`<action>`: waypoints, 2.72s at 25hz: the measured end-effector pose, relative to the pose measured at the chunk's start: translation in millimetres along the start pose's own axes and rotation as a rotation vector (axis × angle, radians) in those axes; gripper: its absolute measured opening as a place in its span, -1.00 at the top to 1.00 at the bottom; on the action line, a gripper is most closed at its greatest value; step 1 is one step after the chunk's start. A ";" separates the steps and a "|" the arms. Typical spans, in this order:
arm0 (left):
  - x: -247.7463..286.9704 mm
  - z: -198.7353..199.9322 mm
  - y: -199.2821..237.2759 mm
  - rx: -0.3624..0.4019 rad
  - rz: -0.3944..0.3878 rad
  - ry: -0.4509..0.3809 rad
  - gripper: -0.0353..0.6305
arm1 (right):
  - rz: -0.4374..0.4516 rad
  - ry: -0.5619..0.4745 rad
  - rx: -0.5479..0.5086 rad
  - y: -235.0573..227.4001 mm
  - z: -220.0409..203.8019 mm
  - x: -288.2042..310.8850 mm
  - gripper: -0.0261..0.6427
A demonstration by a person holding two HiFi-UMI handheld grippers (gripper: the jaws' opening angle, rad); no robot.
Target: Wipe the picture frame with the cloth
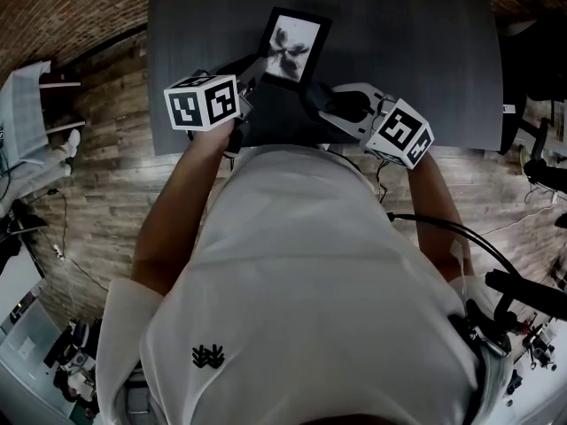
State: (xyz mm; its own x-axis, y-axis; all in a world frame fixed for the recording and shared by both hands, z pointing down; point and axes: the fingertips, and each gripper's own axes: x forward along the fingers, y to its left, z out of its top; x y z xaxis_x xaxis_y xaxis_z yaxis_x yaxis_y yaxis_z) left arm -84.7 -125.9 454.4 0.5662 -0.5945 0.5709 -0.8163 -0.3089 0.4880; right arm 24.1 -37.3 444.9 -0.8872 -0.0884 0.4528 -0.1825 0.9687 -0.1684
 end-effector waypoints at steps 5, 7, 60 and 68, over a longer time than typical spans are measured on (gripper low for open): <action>-6.2 3.5 7.3 -0.038 0.027 -0.042 0.66 | -0.008 -0.026 0.008 18.6 1.7 11.2 0.60; -8.7 3.6 10.4 -0.045 0.040 -0.049 0.66 | -0.013 -0.048 0.018 23.9 4.6 13.4 0.60; -0.5 -8.2 -65.3 -0.045 -0.183 -0.009 0.66 | -0.119 -0.048 0.048 -29.9 -13.1 -14.1 0.60; 4.6 -12.5 -86.9 -0.023 -0.252 0.014 0.66 | -0.313 -0.095 0.109 -94.4 -10.2 -46.9 0.60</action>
State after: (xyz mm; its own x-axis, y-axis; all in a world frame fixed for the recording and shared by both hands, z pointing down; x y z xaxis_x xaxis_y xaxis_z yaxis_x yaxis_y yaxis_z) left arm -9.7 -92.5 422.9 0.7536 -0.4900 0.4382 -0.6461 -0.4289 0.6314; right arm 87.3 -122.2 448.5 -0.8158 -0.4034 0.4144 -0.4915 0.8613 -0.1290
